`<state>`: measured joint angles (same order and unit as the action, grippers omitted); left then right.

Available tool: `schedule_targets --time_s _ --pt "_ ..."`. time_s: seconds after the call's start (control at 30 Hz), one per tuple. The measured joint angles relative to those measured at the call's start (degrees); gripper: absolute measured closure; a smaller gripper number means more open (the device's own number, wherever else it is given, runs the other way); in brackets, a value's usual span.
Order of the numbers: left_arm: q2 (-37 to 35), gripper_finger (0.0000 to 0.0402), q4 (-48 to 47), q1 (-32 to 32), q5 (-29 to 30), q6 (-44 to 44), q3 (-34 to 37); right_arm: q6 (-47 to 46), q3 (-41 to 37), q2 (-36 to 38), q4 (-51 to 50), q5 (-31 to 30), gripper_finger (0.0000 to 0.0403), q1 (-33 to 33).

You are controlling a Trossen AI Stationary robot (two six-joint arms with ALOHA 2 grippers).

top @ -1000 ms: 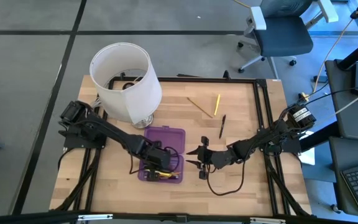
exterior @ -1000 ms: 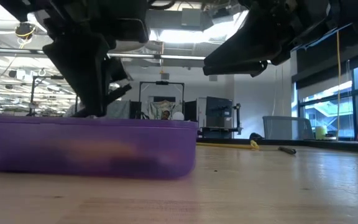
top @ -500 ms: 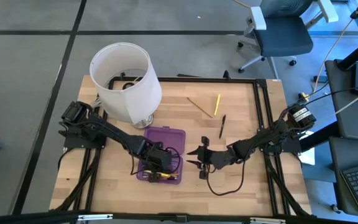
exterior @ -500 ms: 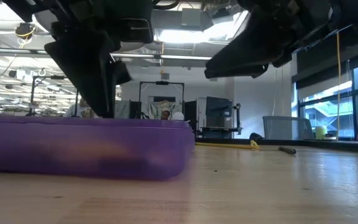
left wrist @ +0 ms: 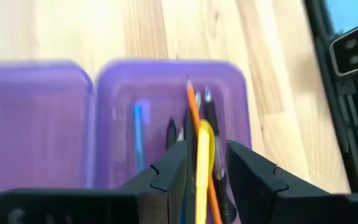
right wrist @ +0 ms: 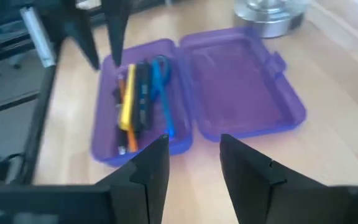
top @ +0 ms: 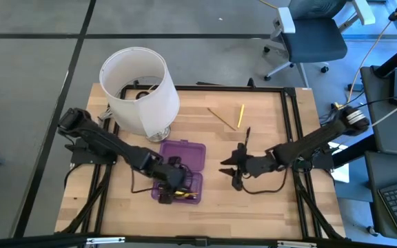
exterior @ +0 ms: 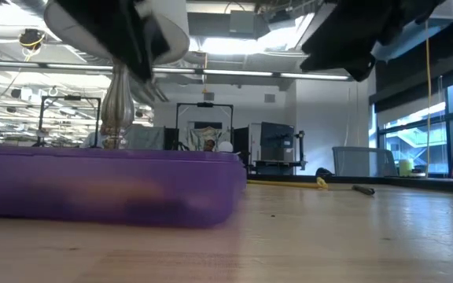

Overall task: Pick & place school supplies into a supply box
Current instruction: Put the black pen into the purple supply box

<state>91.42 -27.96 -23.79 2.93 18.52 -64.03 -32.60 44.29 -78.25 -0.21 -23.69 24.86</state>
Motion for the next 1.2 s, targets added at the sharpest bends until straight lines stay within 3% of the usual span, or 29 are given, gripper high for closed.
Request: schedule_targets --time_s 0.1,0.2,0.37,0.53,0.77,0.97,1.2 --pt "-2.02 0.03 1.35 -2.87 5.37 -4.11 -0.02 2.89 0.0 0.9 -0.34 1.39 0.0257 0.01" --pt "-3.24 0.0298 4.22 -5.5 9.87 -5.96 -0.02 -0.73 0.0 1.24 -2.15 0.31 0.0257 -0.21" --pt "-5.01 0.0299 5.25 -6.27 7.47 -4.94 0.59 -13.4 0.02 1.32 -13.15 -3.2 0.0257 -4.25" --pt "-9.29 0.0303 8.72 -6.12 7.93 -2.14 6.33 -25.54 0.0 1.32 -29.14 -3.16 0.0257 -9.98" --pt "-19.23 0.0304 29.57 -6.12 9.19 -1.44 20.73 -34.15 0.02 1.32 -38.9 1.26 0.0257 -15.82" --pt "-22.34 0.0303 47.3 -6.1 10.59 -5.14 30.29 -39.5 0.01 1.32 -42.81 0.99 0.0257 -19.48" --pt "-22.34 0.0304 49.53 -6.1 10.57 -5.65 32.64 -42.36 -0.52 -0.4 -42.51 0.93 0.0257 -21.03"
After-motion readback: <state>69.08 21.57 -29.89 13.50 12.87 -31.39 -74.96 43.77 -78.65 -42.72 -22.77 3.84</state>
